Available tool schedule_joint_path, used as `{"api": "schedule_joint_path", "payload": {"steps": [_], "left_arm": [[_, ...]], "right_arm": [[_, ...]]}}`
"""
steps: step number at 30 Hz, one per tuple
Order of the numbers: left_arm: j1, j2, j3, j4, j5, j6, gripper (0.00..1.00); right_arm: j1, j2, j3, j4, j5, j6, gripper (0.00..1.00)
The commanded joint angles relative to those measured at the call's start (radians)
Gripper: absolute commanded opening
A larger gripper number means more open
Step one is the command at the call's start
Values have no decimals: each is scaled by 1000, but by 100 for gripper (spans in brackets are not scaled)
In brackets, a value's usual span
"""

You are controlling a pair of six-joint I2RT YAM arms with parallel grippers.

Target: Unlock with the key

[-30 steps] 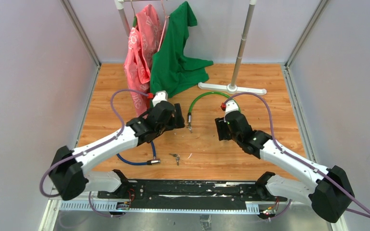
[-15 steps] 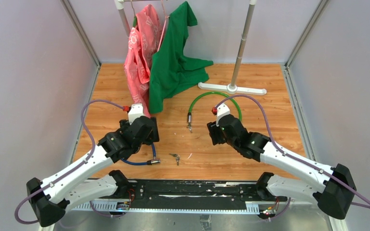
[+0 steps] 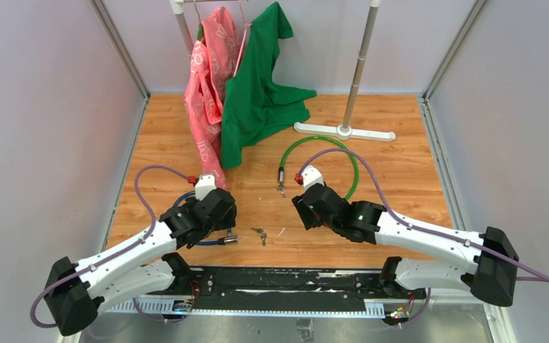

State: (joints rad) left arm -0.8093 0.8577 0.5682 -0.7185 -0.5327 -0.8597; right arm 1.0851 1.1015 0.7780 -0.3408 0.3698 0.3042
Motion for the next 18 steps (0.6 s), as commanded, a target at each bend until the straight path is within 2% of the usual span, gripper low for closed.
{"api": "schedule_joint_path", "payload": {"steps": [1, 11, 18], "left_arm": [[-4, 59, -57, 123, 44, -60, 78], [-4, 210, -126, 254, 93, -46, 68], [-4, 289, -168, 348, 132, -52, 60]], "right_arm": [[22, -5, 11, -63, 49, 43, 58], [24, -27, -25, -72, 71, 43, 58], [23, 16, 9, -80, 12, 7, 57]]}}
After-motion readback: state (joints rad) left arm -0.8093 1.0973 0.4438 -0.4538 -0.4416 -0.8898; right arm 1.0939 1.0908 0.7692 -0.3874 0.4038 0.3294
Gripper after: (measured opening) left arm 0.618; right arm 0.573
